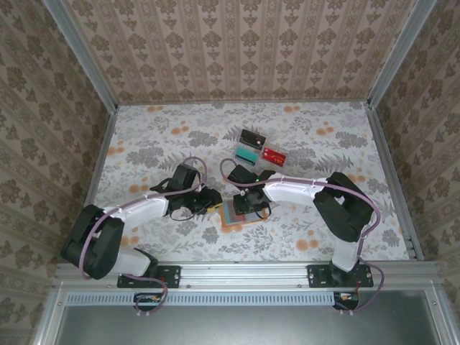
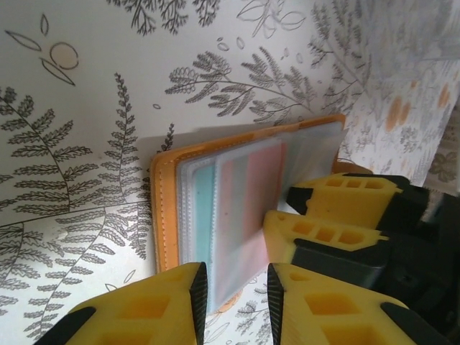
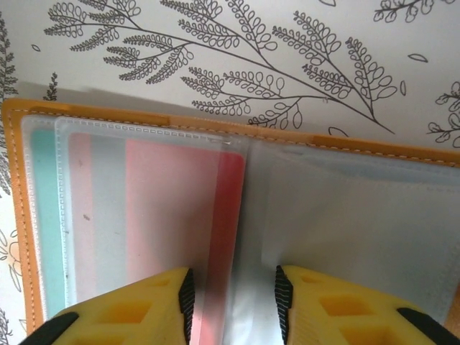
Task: Take the credit cards out of the card holder
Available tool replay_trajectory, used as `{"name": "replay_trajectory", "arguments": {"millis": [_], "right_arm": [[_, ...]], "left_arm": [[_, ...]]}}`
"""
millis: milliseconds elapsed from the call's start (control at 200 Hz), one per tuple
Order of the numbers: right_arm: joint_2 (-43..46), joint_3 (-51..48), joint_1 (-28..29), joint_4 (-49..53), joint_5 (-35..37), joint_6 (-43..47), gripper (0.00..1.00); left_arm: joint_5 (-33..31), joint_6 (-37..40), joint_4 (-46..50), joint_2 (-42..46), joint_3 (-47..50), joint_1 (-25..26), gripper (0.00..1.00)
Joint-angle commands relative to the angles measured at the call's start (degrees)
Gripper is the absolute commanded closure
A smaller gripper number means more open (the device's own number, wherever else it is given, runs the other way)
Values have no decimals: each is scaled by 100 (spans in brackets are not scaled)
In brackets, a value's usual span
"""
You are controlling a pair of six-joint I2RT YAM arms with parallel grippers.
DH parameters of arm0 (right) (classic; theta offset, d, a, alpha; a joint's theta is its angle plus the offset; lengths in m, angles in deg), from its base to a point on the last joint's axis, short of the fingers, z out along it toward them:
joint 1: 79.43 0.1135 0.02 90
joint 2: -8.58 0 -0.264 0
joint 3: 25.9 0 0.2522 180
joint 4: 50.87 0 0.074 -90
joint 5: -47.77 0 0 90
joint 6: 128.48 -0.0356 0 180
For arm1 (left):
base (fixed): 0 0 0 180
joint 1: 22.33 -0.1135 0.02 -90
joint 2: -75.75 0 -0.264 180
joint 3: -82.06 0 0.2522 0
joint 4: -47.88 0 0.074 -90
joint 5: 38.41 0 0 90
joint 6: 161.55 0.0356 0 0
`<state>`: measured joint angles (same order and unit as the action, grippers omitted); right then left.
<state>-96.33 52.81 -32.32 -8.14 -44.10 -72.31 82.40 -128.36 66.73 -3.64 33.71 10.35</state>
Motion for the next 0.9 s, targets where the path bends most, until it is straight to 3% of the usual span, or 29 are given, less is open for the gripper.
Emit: {"name": "replay_trajectory", "arguments": {"millis": [0,335,645,895], "right_arm": [[-267,-15,-42,327,187,-64,66],[-213,-228,-100,213,126,-114,68],[-92,-485,-239,-265,-323,-162,68],[-99,-588,-351,-470,-615,-217,68]], "left_arm": [[86,-139,-233,-175,-119,74,70],[130,-268,-561,-713,-310,341,71],[-198,-30,-85,-981,-404,396,70],[114,-106,-627,-1292,-346,456,70]]}}
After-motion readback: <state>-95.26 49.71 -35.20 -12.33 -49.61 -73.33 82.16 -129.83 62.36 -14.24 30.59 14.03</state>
